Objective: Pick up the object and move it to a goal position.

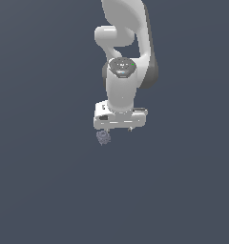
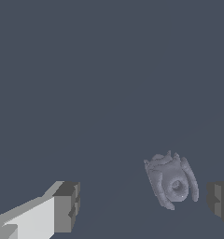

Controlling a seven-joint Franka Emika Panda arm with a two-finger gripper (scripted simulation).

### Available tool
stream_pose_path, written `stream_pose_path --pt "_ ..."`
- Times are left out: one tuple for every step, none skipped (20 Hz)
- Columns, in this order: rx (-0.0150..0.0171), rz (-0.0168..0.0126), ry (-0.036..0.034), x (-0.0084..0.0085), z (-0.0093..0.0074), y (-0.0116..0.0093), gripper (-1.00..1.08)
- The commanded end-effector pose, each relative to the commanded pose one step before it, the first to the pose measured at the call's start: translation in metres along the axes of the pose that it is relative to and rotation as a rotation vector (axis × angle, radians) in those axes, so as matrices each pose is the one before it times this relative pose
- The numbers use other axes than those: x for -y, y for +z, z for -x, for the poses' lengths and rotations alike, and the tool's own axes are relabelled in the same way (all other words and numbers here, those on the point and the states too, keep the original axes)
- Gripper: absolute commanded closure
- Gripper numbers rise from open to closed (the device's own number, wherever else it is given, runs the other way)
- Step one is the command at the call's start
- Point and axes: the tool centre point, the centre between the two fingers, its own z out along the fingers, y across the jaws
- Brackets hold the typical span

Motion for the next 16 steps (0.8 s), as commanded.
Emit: stream_pose_path --pt "0.0 0.0 0.0 -0.00001 0.0 0.0 -0.92" --pt "-0.00063 0.00012 0.00074 -0.00058 -0.00008 -0.00026 -0.92" --pt "-0.00205 0.00036 0.00248 -0.00189 -0.0002 -0.00088 -0.92" --pt "-0.00332 0.00058 0.00404 -0.00307 -0.00034 -0.00142 -0.92" --pt "-0.00459 0.00083 0.00566 -0.00425 -0.00048 -0.00198 -0.92" --pt "-0.00595 0.0011 0.00748 -0.00548 -0.00062 -0.0026 -0.92" --pt "-0.00677 0.0013 0.00877 -0.00622 -0.00073 -0.00302 -0.92" --pt "-0.0057 0.00112 0.0077 -0.00518 -0.00065 -0.00261 -0.92" --pt "-0.0044 0.00087 0.00628 -0.00394 -0.00055 -0.0021 -0.92" --pt "-0.00309 0.00061 0.00479 -0.0027 -0.00043 -0.00156 -0.92" --pt "-0.00174 0.00034 0.00312 -0.00144 -0.00029 -0.00098 -0.92" --pt "-0.00024 0.00003 0.00095 -0.00008 -0.0001 -0.00026 -0.92" --pt "0.00091 -0.00018 -0.00142 0.00077 0.00014 0.00046 -0.92" --pt "0.00092 -0.00016 -0.00251 0.00059 0.00025 0.00072 -0.92" --pt "0.00051 -0.00005 -0.00297 0.00004 0.00031 0.00078 -0.92" --pt "0.00023 0.00003 -0.00358 -0.00042 0.00039 0.00089 -0.92"
